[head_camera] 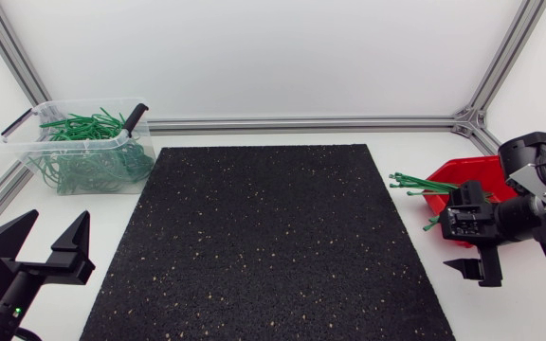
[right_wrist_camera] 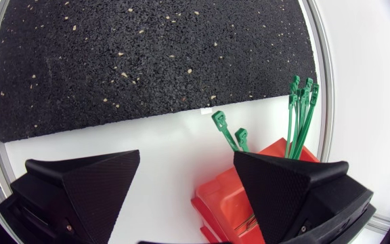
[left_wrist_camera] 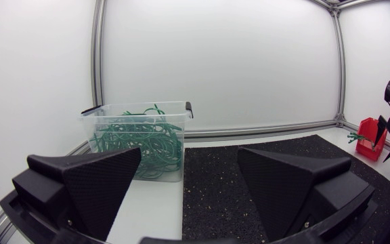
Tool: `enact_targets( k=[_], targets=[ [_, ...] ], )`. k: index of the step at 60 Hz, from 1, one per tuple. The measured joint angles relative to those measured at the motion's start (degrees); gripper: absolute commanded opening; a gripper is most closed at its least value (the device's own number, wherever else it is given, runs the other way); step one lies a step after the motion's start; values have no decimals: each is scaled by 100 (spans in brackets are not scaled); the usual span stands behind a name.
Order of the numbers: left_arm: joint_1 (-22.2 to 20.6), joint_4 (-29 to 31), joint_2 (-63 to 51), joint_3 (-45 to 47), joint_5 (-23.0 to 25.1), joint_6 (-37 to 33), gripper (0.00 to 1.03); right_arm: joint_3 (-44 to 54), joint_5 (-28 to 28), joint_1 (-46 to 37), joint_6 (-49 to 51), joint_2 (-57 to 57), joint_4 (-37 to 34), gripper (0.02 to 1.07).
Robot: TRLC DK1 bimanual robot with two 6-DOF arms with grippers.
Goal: Take a green cable tie from the red box, thread the tail through the head to close it, then place it in the transparent bin on the left.
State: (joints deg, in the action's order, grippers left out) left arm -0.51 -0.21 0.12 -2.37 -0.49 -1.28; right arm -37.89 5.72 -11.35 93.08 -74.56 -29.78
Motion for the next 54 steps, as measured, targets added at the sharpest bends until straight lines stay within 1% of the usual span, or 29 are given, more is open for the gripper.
enact_targets(
  k=[16,38,54],
  targets=[
    [0,2,0,-2,0,0,99,35,-4,9,-2,-79,173,103],
    [0,2,0,-2,0,0,99,-199,-2,195,-7,-179,170,103],
    [-44,2,0,-2,0,0,99,-529,-7,195,-26,-664,175,103]
  ],
)
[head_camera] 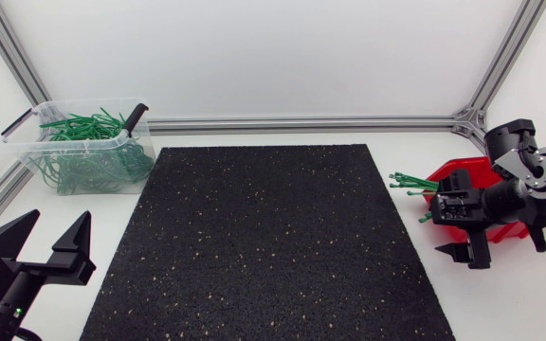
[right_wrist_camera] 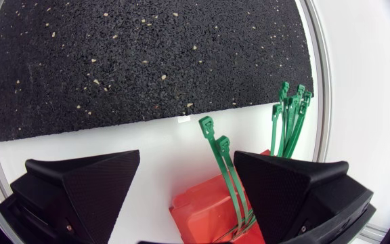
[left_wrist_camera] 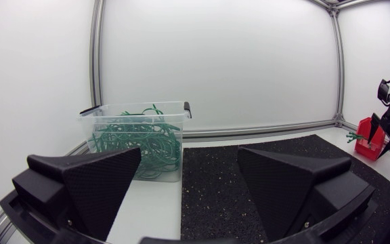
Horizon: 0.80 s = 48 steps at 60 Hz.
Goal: Take a green cable tie from the red box, thread the tail through the head to close it, then place it in the transparent bin on the left.
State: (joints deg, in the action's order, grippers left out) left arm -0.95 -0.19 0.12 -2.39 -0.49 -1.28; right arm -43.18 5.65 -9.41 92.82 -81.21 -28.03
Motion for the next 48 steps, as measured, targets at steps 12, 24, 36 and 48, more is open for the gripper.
enact_targets(
  k=[12,24,36,48],
  targets=[
    [0,-2,0,0,0,0,99,4,4,0,0,74,-44,103],
    [0,0,0,0,0,0,99,24,2,-9,7,354,-79,103],
    [0,0,0,0,0,0,99,238,2,-83,26,367,-107,103],
    [0,-2,0,0,0,0,99,337,2,-83,26,387,-131,103]
  ],
)
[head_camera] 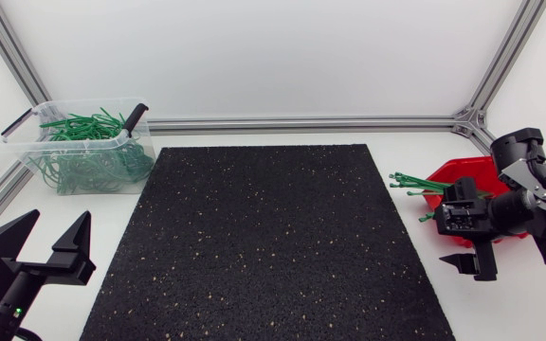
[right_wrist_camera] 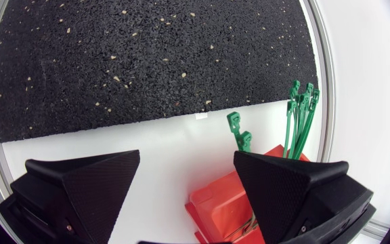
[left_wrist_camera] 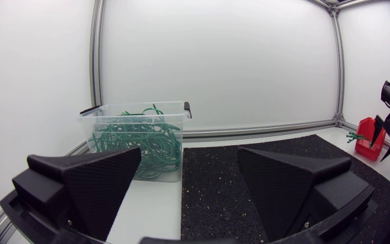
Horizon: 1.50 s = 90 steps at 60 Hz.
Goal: Take a green cable tie from the red box, thread the tail through the head to close it, then place it in the transparent bin on the left.
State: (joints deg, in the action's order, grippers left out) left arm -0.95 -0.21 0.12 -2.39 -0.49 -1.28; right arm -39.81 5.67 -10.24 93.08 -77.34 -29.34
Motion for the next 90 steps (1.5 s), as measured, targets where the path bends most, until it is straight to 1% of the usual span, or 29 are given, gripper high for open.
enact_targets(
  k=[22,37,56,74,90],
  targets=[
    [0,2,0,0,0,0,99,-20,0,2,-2,-107,90,103],
    [2,2,0,0,0,0,99,-262,2,46,-4,-188,90,103],
    [2,2,0,2,0,0,99,-501,2,50,-7,-660,90,103],
    [0,2,0,2,0,0,99,-433,0,46,-2,-254,87,102],
    [0,2,0,0,0,0,99,-127,-22,-4,22,-236,85,102]
  ],
)
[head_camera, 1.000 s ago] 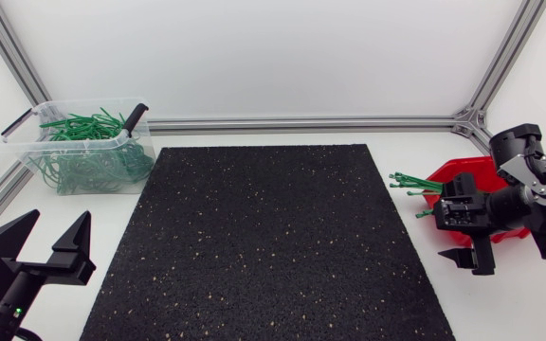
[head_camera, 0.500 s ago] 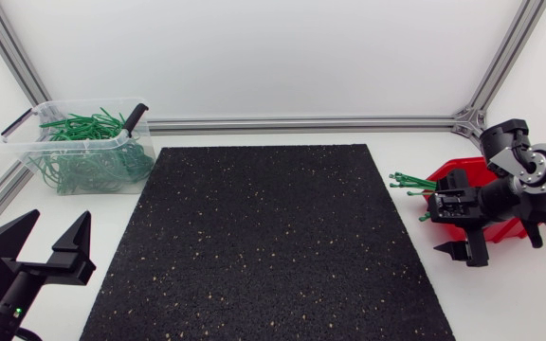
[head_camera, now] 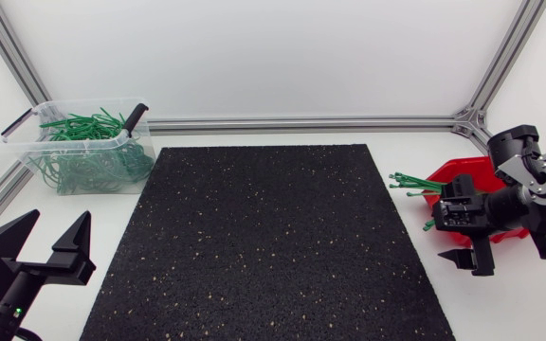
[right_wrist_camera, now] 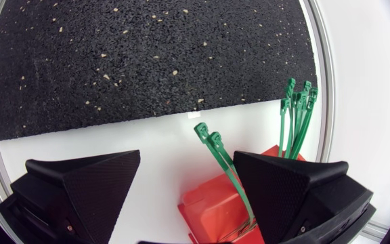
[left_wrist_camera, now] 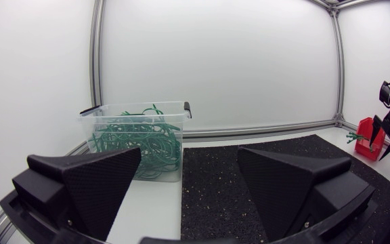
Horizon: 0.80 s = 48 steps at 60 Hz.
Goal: Take a green cable tie from the red box, thread the tail through the head to close it, then place it in the transparent bin on the left.
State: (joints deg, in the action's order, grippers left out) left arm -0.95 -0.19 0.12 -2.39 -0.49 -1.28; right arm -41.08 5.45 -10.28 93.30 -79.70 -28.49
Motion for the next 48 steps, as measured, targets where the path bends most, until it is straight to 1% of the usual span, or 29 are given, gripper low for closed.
enact_targets(
  k=[18,29,40,48],
  targets=[
    [0,0,0,0,0,0,99,328,-87,-164,157,81,0,102],
    [0,0,0,0,0,0,99,481,-103,-413,382,553,-133,102],
    [-4,4,0,0,0,0,99,527,-33,-442,448,1226,-214,102],
    [-4,4,0,0,0,0,99,531,22,-442,450,1427,-302,102]
  ],
)
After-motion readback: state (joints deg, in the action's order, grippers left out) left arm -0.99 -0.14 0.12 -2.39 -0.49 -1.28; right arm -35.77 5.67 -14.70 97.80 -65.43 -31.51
